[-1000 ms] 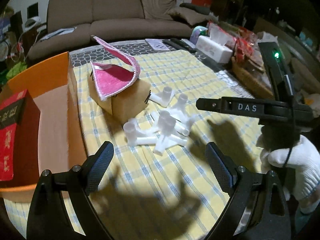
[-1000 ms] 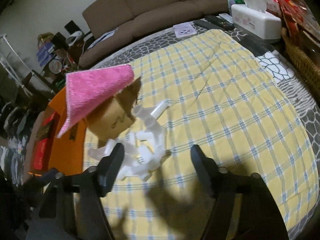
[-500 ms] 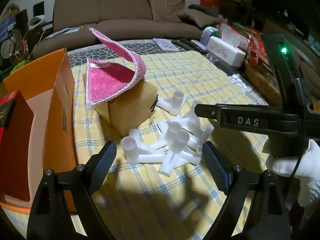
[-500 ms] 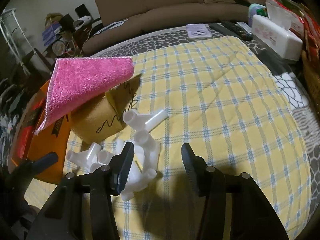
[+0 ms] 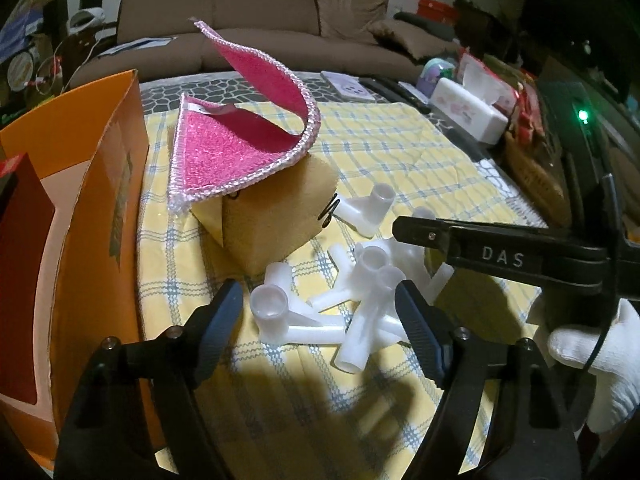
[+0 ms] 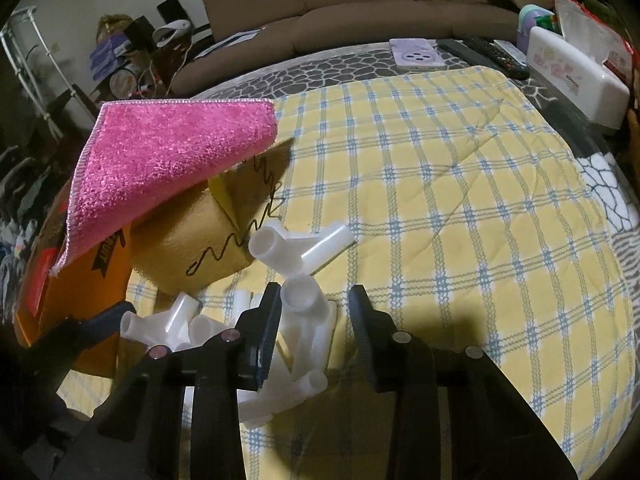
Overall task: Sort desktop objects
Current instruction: 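Grasp a white pipe connector with the left tool while the right tool grasps another, then carry the held white connectors with both tools over the orange box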
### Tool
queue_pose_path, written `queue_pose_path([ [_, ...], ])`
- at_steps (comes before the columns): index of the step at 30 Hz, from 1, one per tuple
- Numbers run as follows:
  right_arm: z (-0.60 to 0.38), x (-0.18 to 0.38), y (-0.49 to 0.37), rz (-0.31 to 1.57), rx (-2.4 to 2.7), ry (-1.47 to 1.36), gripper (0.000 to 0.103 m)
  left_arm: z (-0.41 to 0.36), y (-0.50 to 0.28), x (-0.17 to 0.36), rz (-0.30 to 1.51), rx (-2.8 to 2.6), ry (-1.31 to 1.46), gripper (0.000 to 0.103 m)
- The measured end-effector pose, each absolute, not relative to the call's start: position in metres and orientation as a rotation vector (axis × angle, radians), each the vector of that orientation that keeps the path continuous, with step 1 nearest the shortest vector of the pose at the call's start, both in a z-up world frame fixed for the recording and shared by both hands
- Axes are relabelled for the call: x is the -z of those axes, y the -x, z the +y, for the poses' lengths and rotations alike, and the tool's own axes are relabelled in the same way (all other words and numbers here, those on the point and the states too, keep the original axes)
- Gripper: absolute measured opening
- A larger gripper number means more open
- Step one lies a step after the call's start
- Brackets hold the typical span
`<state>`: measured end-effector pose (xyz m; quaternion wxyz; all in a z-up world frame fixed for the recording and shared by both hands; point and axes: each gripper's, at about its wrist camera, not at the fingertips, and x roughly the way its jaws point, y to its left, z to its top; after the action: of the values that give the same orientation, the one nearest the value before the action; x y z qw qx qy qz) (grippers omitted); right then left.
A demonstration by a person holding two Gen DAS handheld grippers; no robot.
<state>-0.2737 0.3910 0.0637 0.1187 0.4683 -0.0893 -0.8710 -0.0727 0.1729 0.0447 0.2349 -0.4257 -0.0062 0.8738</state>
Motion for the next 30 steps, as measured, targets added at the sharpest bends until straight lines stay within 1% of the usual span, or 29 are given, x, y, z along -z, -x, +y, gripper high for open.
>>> queue_pose_path([
  [2,0.393,-0.063,0.274,-0.278,2.545,-1.364,0.033,0.171,0.073,-0.045,-0.036,-2.399,1.159,0.065],
  [4,0.394,-0.064,0.273,-0.292,2.546,-1.360,0.030,0.169,0.070,-0.046,-0.049,-2.394,1.139,0.061],
  [6,0.394,-0.063,0.273,-0.302,2.544,-1.354,0.028,0.169,0.068,-0.046,-0.045,-2.396,1.125,0.059],
  [10,0.393,-0.064,0.272,-0.301,2.545,-1.353,0.027,0.172,0.067,-0.043,0.009,-2.409,1.118,0.056],
  [12,0.392,-0.064,0.273,-0.292,2.549,-1.353,0.027,0.173,0.068,-0.041,0.011,-2.409,1.119,0.052],
  [15,0.389,-0.063,0.273,-0.278,2.548,-1.359,0.027,0.176,0.072,-0.036,0.015,-2.410,1.140,0.042],
  [17,0.388,-0.062,0.274,-0.268,2.544,-1.366,0.027,0.177,0.075,-0.032,0.022,-2.413,1.155,0.031],
  [19,0.386,-0.061,0.274,-0.246,2.550,-1.363,0.027,0.177,0.076,-0.031,0.023,-2.414,1.157,0.023],
  [26,0.380,-0.066,0.272,-0.156,2.585,-1.348,0.026,0.175,0.077,-0.032,-0.031,-2.401,1.159,0.022],
  [30,0.381,-0.071,0.272,-0.147,2.596,-1.336,0.024,0.174,0.074,-0.043,-0.040,-2.400,1.131,0.022],
])
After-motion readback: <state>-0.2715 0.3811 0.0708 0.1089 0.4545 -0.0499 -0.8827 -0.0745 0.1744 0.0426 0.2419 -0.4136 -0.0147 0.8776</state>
